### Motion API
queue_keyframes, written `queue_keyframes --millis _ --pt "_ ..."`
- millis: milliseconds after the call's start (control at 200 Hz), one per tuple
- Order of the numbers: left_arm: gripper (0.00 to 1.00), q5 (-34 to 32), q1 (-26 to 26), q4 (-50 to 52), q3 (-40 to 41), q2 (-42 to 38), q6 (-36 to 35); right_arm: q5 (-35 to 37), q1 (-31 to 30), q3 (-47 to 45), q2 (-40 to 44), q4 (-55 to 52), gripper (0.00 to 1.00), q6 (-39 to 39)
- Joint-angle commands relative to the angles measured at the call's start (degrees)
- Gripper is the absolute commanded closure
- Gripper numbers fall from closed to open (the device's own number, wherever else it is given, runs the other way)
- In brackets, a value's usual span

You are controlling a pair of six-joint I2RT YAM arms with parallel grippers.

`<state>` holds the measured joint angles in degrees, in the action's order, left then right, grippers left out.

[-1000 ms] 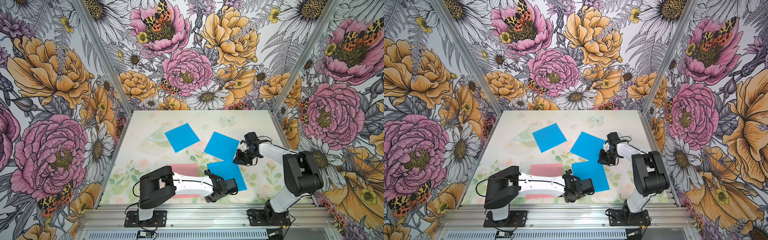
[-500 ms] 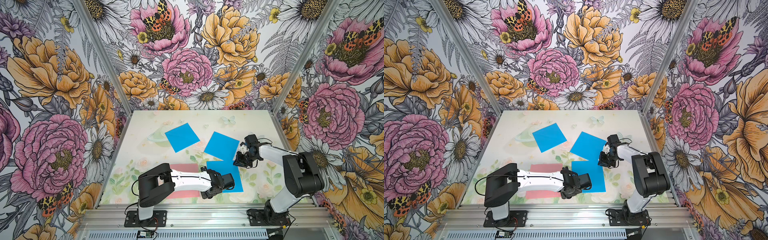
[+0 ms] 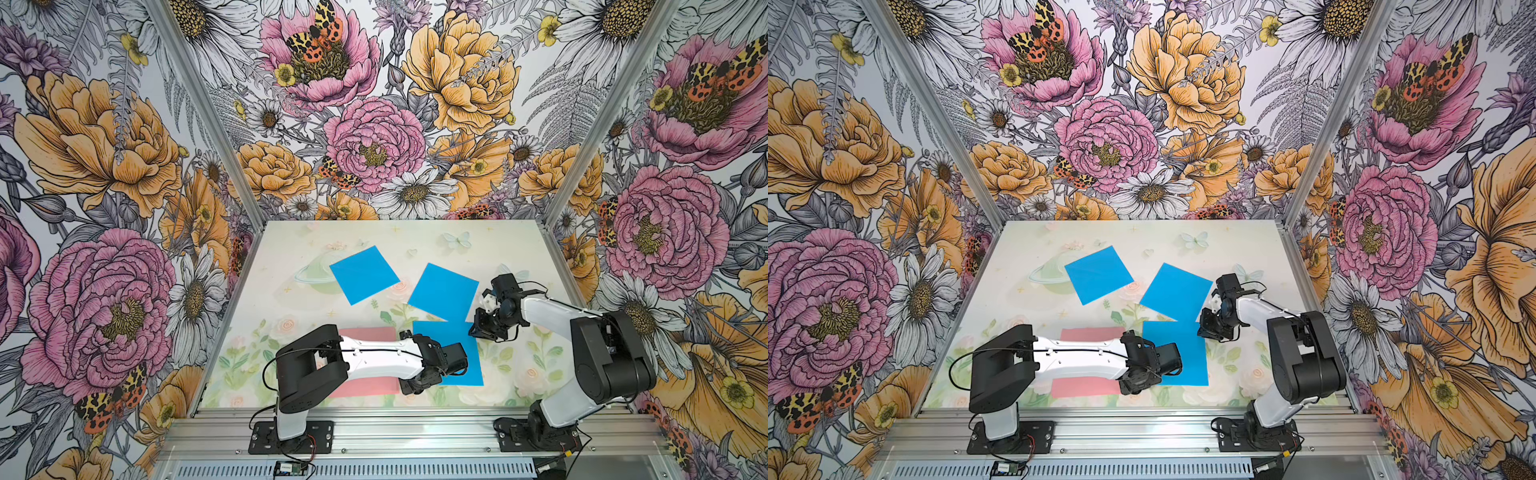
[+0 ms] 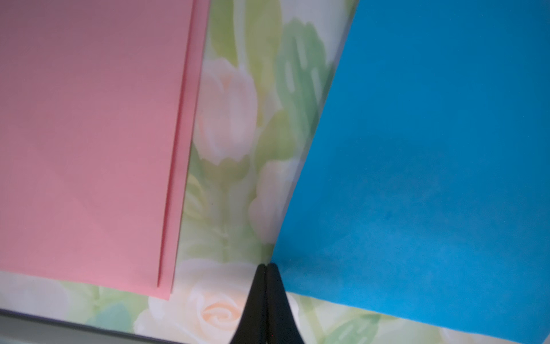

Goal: Sort the scattered colored papers by color
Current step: Place the colored paper at the center of the board.

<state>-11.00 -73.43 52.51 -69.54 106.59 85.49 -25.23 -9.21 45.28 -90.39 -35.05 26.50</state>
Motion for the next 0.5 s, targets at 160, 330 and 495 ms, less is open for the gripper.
queue_keyframes --millis 160,330,495 --pt "1.0 1.16 -2.15 1.89 -1.83 -0.94 0.87 1.48 -0.45 -3.13 3.51 -1.75 0.81 0.39" --pt "1.0 1.78 -2.47 1.98 -2.51 0.05 0.82 1.33 -0.43 -2.87 3.74 -1.91 0.81 0.56" --pt "1.0 2.29 -2.42 4.3 -3.12 0.16 1.72 1.32 -0.34 -2.91 3.69 -2.01 0.81 0.39"
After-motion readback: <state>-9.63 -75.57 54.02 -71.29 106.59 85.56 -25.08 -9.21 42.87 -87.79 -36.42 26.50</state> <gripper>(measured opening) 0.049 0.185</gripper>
